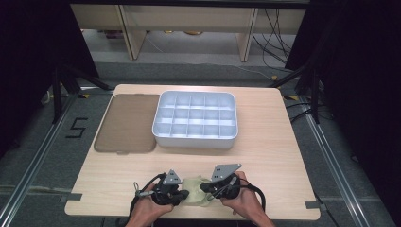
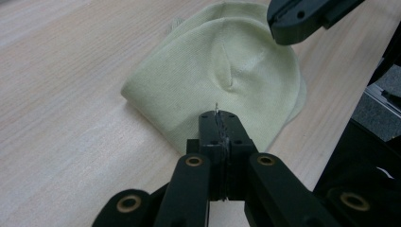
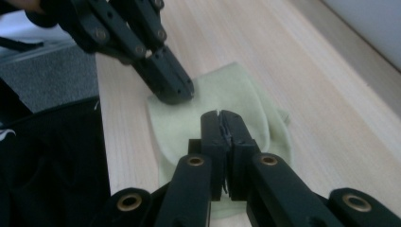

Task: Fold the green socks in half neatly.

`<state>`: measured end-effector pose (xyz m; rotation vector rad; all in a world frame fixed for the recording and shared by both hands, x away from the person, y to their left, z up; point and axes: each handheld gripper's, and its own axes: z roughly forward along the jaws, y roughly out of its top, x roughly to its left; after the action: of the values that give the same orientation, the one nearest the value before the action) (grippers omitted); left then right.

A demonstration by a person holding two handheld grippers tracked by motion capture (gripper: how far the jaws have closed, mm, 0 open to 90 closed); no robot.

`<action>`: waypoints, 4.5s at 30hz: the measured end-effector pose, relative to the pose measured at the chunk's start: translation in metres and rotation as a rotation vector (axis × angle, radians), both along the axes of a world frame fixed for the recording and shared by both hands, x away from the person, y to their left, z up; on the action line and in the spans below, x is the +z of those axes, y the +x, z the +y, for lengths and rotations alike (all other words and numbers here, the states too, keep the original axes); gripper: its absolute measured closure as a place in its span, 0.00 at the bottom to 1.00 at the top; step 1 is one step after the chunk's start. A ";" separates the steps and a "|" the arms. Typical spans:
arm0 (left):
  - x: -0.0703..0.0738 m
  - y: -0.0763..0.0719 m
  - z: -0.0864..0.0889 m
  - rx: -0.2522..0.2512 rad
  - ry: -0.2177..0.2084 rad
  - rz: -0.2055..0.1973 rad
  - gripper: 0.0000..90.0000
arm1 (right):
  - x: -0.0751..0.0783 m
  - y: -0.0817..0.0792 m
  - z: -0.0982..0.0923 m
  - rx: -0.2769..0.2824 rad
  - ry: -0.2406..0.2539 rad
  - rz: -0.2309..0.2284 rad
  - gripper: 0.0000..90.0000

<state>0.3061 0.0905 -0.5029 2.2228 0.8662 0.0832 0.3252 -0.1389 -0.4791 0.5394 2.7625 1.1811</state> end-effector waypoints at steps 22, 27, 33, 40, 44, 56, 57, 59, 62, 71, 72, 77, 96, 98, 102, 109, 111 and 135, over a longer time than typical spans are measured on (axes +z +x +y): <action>0.005 -0.005 -0.003 -0.007 -0.008 -0.037 0.97 | -0.009 -0.008 -0.008 -0.015 -0.034 -0.004 0.99; 0.005 -0.002 0.003 0.024 -0.021 -0.036 0.97 | -0.014 -0.011 -0.001 0.009 -0.047 0.009 0.99; 0.007 -0.004 0.007 0.037 -0.042 -0.039 0.89 | -0.017 -0.009 -0.003 0.012 -0.044 0.009 0.99; 0.009 -0.006 0.015 0.091 -0.066 0.030 0.64 | -0.009 -0.008 -0.009 -0.005 -0.007 0.008 0.98; 0.008 -0.008 0.018 0.122 -0.085 0.045 0.59 | -0.008 -0.009 -0.013 -0.019 0.002 0.006 0.98; 0.005 -0.008 0.019 0.142 -0.073 0.104 0.54 | -0.004 -0.012 -0.025 -0.057 0.022 -0.005 0.96; 0.004 -0.008 0.018 0.146 -0.073 0.101 0.53 | -0.004 -0.012 -0.026 -0.059 0.024 -0.003 0.96; 0.004 -0.008 0.018 0.147 -0.068 0.104 0.53 | -0.004 -0.012 -0.027 -0.063 0.023 -0.002 0.96; 0.004 -0.007 0.018 0.156 -0.078 0.109 0.53 | -0.004 -0.012 -0.027 -0.060 0.024 -0.003 0.95; 0.001 -0.003 0.007 0.136 -0.064 0.128 0.56 | -0.004 -0.011 -0.028 -0.052 0.027 -0.001 0.95; 0.001 -0.003 0.005 0.135 -0.065 0.127 0.57 | -0.004 -0.012 -0.028 -0.052 0.025 -0.002 0.95; -0.003 -0.002 0.001 0.143 -0.066 0.114 0.63 | -0.003 -0.012 -0.028 -0.049 0.028 -0.003 0.95; -0.005 0.010 0.009 0.155 -0.114 0.090 0.94 | -0.005 -0.012 -0.015 -0.028 0.047 -0.016 0.95; 0.000 0.011 0.010 0.126 -0.076 0.064 0.94 | -0.005 -0.013 -0.013 -0.046 0.049 -0.009 0.96; 0.006 0.013 0.011 0.107 -0.058 0.031 0.94 | -0.011 -0.012 0.002 -0.009 0.048 -0.009 0.97; 0.012 0.017 0.014 0.079 -0.035 0.022 0.94 | -0.017 -0.005 0.016 0.011 0.054 -0.013 1.00; 0.012 0.018 0.014 0.073 -0.028 0.021 0.94 | -0.021 -0.005 0.021 0.020 0.049 -0.004 1.00; 0.019 0.015 0.010 0.044 0.022 -0.045 0.94 | -0.026 0.033 0.014 -0.121 0.004 -0.038 1.00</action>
<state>0.3211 0.1003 -0.4837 2.2140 0.8933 0.1630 0.3583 -0.1245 -0.5049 0.6668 2.6545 1.1582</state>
